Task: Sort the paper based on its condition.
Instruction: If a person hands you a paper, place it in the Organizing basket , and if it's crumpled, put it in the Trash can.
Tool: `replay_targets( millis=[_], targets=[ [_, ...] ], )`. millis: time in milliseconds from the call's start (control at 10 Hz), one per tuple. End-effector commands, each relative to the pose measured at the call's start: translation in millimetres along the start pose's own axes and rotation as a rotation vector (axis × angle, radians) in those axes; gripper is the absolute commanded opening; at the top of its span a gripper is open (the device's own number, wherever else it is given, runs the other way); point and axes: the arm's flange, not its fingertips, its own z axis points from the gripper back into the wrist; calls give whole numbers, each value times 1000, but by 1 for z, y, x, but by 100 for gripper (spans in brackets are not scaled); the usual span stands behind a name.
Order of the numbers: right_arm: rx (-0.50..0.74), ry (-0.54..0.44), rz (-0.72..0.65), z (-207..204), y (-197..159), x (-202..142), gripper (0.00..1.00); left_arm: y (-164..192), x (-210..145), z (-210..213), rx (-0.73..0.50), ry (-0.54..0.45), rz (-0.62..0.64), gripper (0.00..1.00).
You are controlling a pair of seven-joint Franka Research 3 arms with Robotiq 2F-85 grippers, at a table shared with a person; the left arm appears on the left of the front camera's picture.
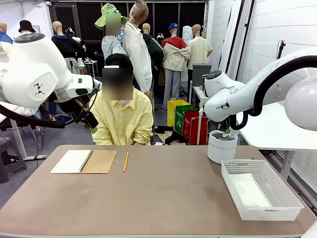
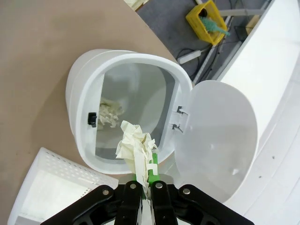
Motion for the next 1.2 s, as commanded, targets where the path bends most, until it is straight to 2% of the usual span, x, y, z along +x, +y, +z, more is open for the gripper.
replay_targets(
  millis=[0,100,600,1100],
  targets=[
    [-50,12,-31,1,-4,9,0,1,0,0,0,-5,2,100],
    [-42,13,-29,1,-5,10,0,1,0,0,0,-5,2,100],
    [-33,12,-35,0,-7,9,99,1,0,0,0,-5,2,100],
    [5,-17,-35,0,-13,4,100,1,0,0,0,-5,2,100]
  ],
)
